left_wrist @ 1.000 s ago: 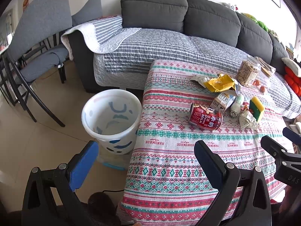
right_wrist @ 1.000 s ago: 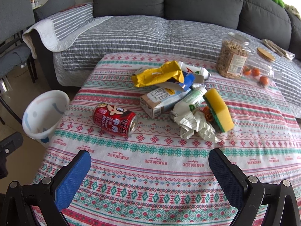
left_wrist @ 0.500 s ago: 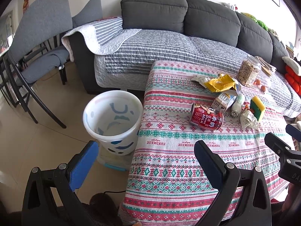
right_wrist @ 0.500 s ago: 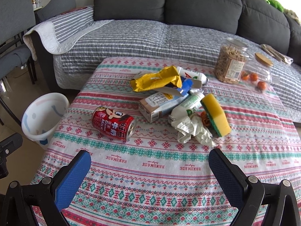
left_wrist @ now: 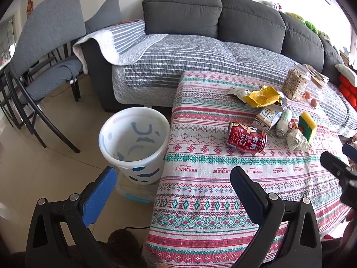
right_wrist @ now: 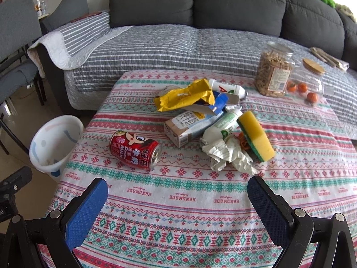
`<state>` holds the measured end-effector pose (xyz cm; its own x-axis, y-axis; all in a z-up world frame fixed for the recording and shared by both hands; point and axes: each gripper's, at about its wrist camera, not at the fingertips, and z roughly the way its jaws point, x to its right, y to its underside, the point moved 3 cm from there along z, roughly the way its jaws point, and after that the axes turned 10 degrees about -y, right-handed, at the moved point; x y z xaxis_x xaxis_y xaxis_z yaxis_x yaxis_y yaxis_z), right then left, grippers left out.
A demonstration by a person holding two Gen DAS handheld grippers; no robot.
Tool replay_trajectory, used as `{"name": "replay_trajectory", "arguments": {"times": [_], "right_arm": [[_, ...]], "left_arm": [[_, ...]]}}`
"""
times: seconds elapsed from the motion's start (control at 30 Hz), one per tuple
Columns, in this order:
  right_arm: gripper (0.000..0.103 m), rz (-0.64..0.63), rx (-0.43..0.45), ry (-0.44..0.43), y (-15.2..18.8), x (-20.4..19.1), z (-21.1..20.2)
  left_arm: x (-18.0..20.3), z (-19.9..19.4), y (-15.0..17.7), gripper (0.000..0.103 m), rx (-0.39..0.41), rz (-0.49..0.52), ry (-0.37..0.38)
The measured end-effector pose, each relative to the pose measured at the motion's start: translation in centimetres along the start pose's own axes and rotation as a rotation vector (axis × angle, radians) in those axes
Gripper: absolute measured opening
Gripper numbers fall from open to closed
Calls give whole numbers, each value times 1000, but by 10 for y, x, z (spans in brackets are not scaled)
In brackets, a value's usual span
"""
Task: Collect trash
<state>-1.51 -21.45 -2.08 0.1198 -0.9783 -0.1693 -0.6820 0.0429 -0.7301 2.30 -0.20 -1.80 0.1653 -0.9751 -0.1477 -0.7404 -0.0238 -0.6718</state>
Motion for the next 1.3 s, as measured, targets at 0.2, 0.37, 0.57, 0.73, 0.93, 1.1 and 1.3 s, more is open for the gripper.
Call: {"name": "replay_trajectory", "arguments": {"times": [0.2, 0.37, 0.57, 0.73, 0.93, 1.1, 1.3], "right_arm": [[103, 40, -4, 65, -19, 30, 0], [102, 108, -59, 92, -36, 67, 9], [102, 169, -102, 162, -41, 118, 28], [102, 293, -201, 136, -20, 158, 48], [102, 319, -221, 126, -18, 180, 55], [102, 273, -234, 103, -21, 179, 67], [97, 226, -232, 103, -26, 171, 85]], "left_arm": [[14, 10, -8, 103, -39, 38, 37], [46, 23, -24, 103, -65, 135, 86], [93, 41, -40, 103, -60, 229, 174], [130, 74, -36, 102, -148, 268, 223], [162, 98, -35, 102, -174, 311, 246], [178, 111, -38, 101, -164, 341, 223], [178, 119, -45, 92, -119, 369, 198]]}}
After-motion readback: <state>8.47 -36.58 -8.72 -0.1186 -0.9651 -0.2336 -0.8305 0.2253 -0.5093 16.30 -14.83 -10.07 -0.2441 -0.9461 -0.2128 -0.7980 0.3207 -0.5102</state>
